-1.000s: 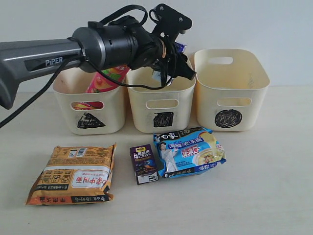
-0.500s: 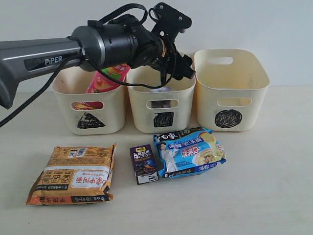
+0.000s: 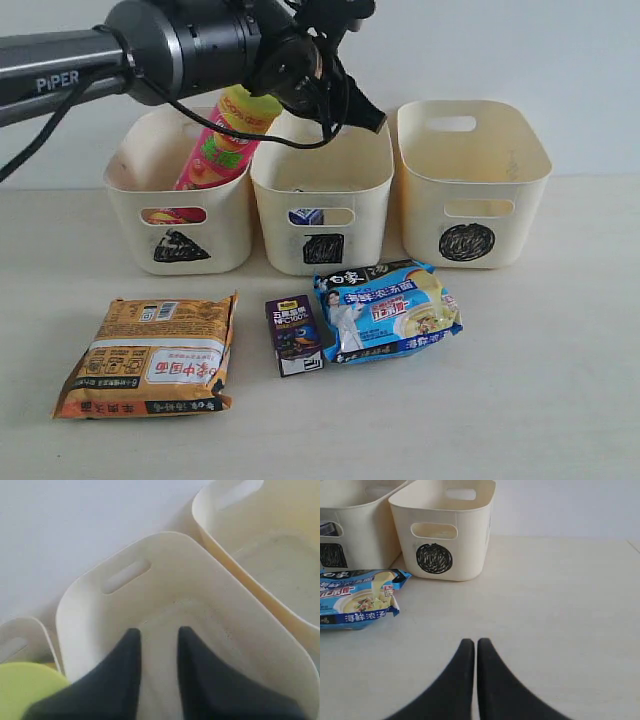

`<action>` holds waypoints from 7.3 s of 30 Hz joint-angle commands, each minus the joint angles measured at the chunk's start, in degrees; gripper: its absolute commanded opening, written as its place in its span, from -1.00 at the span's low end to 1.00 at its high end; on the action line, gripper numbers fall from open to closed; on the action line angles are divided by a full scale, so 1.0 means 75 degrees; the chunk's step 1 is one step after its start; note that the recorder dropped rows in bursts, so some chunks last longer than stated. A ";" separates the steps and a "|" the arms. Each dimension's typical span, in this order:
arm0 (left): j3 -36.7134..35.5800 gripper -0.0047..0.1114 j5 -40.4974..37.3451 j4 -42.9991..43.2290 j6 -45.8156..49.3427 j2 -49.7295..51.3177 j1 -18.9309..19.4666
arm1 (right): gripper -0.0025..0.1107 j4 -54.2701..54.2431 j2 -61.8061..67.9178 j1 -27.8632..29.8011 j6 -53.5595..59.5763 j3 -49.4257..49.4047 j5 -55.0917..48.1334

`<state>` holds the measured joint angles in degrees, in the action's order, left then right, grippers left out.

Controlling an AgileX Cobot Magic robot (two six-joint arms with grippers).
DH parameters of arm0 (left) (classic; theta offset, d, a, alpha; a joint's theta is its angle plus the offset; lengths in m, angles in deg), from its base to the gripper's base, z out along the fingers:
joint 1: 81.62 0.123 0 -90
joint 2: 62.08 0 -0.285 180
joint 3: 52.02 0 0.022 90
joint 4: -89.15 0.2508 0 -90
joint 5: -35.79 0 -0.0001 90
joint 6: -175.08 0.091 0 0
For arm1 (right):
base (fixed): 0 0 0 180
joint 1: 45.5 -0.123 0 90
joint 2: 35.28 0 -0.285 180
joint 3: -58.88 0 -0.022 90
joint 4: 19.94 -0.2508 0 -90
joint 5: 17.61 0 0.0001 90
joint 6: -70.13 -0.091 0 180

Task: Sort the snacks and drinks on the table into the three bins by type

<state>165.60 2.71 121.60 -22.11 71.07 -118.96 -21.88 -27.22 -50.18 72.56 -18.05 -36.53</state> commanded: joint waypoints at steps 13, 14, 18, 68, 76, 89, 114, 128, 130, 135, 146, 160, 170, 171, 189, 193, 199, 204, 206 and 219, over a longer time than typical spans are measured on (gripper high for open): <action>0.0021 -0.84 -0.4918 -0.3093 0.2762 -0.1017 -0.0921 | -0.96 0.0016 -0.0036 0.0013 0.0009 -0.0038 0.0064; 0.0021 -0.84 -0.4918 -0.3152 0.2585 -0.1017 -0.0921 | -0.96 0.0016 -0.0036 0.0013 0.0009 -0.0038 0.0064; -0.0029 -0.84 -0.4918 -0.3278 0.2291 -0.1017 -0.0921 | -0.96 0.0016 -0.0036 0.0013 0.0009 -0.0038 0.0064; -0.2595 0.37 -0.3289 -0.2435 -0.2738 -0.0361 -0.0596 | -0.96 0.0016 -0.0036 0.0013 0.0009 -0.0038 0.0064; -0.2613 0.37 -0.3013 -0.2492 -0.2672 -0.0168 -0.0563 | -0.96 0.0016 -0.0036 0.0013 0.0009 -0.0038 0.0064; -0.2613 0.33 -0.2886 -0.2651 -0.2545 0.0346 -0.0563 | -0.96 0.0016 -0.0036 0.0013 0.0009 -0.0038 0.0064; -0.2613 -0.84 -0.3968 -0.1947 -0.0896 -0.1174 -0.0563 | -0.96 0.0016 -0.0036 0.0013 0.0009 -0.0038 0.0064; -0.2423 -0.84 -0.1542 -0.1719 -0.0438 -0.2310 -0.0563 | -0.96 0.0016 -0.0036 0.0013 0.0009 -0.0038 0.0064; -0.2347 -0.84 -0.1108 -0.1453 -0.0525 -0.2296 -0.0563 | -0.96 0.0016 -0.0036 0.0013 0.0009 -0.0038 0.0064; -0.2331 -0.84 0.0802 -0.0038 -0.1549 -0.1995 -0.0368 | -0.96 0.0016 -0.0036 0.0013 0.0009 -0.0038 0.0064; -0.1031 -0.84 0.1953 0.0611 -0.2391 -0.0262 0.0188 | -0.96 0.0016 -0.0036 0.0013 0.0009 -0.0038 0.0064; -0.0342 -0.84 0.1867 0.0666 -0.2113 0.0546 0.0188 | -0.96 0.0016 -0.0036 0.0013 0.0009 -0.0038 0.0064; -0.0342 -0.37 0.1695 0.0735 -0.2037 0.0546 0.0188 | -0.96 0.0016 -0.0036 0.0013 0.0009 -0.0038 0.0064; -0.0342 -0.24 0.1679 0.0735 -0.2037 0.0546 0.0188 | -0.96 0.0016 -0.0036 0.0013 0.0009 -0.0038 0.0064; -0.0342 -0.10 0.0822 0.0868 -0.1711 0.0264 0.0188 | -0.96 0.0016 -0.0036 0.0013 0.0009 -0.0038 0.0064; -0.0342 -0.78 0.0001 0.0841 -0.1524 -0.0034 0.0188 | -0.96 0.0016 -0.0036 0.0013 0.0009 -0.0038 0.0064; -0.0623 -0.84 -0.1037 0.0597 -0.0853 -0.0673 0.0173 | -0.96 0.0016 -0.0036 0.0013 0.0009 -0.0038 0.0064; -0.1590 -0.84 -0.1249 0.0448 -0.0761 -0.1519 0.0173 | -0.96 0.0016 -0.0036 0.0013 0.0009 -0.0038 0.0064; -0.2010 -0.84 -0.1249 0.0392 -0.0761 -0.1882 0.0173 | -0.96 0.0016 -0.0036 0.0013 0.0009 -0.0038 0.0064; -0.5382 -0.84 -0.0021 -0.0878 -0.1216 -0.4758 0.0173 | -0.96 0.0016 -0.0036 0.0013 0.0009 -0.0038 0.0064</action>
<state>129.24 0.11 117.82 -30.24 39.92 -117.60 -21.88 -27.22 -50.18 72.56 -18.05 -36.53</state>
